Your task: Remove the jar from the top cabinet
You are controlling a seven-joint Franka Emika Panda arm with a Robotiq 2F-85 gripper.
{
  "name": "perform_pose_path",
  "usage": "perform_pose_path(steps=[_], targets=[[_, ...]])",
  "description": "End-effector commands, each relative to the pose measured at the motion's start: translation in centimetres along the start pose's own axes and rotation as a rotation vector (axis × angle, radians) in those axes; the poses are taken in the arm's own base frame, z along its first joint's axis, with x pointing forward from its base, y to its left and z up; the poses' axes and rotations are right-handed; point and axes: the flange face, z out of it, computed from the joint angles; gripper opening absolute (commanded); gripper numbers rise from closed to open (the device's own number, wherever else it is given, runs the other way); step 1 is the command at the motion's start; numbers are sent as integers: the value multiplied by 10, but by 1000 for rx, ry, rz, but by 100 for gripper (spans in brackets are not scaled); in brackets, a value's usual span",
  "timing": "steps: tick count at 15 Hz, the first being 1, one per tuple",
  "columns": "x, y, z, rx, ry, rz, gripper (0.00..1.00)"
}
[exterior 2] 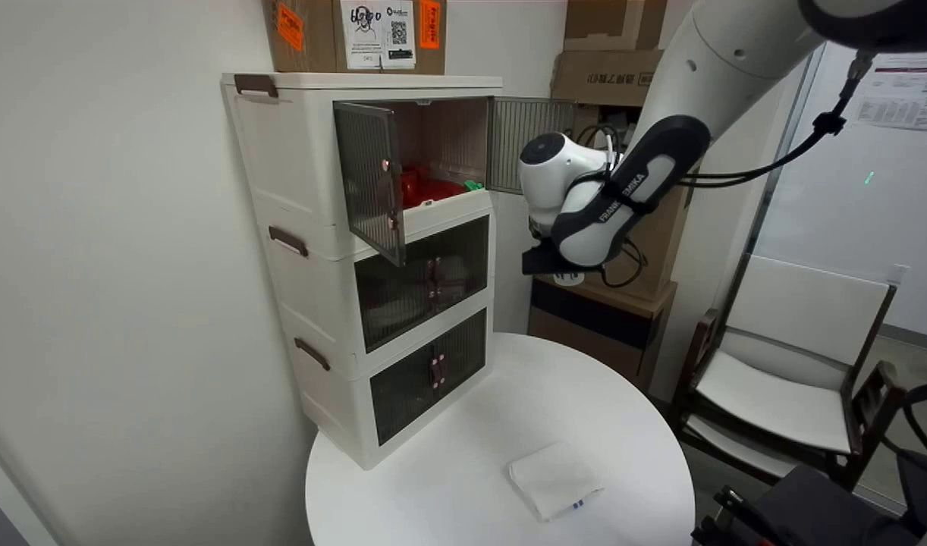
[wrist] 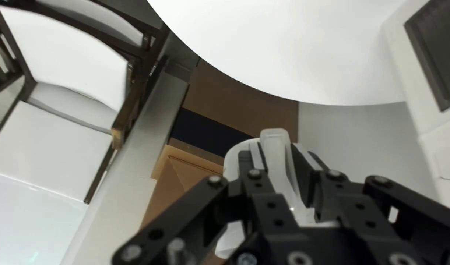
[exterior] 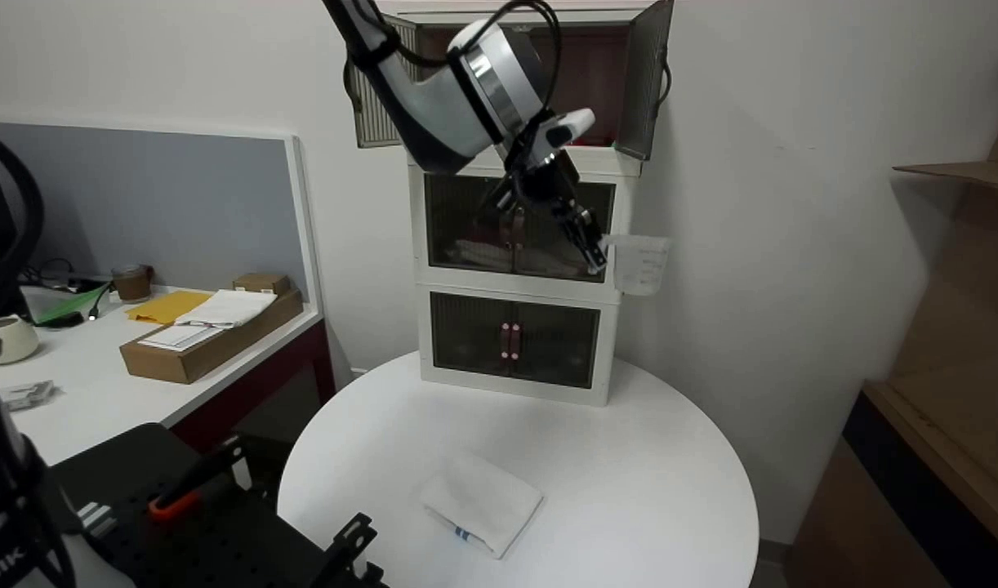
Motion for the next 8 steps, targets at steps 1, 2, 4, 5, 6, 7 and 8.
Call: perform_pose_path(steps=[1,2,4,5,6,7,8], targets=[[-11,10,61,-113,-38,67,6],[-17,15,79,-135,-64,85,6],[-26,21,109,-159,-100,128,6],[-30,19,120,-162,-120,151,6],[-32,13,130,-161,-122,168,6],[-34,7,139,-163,-115,173,6],[-38,-3,148,-161,-117,176,6]])
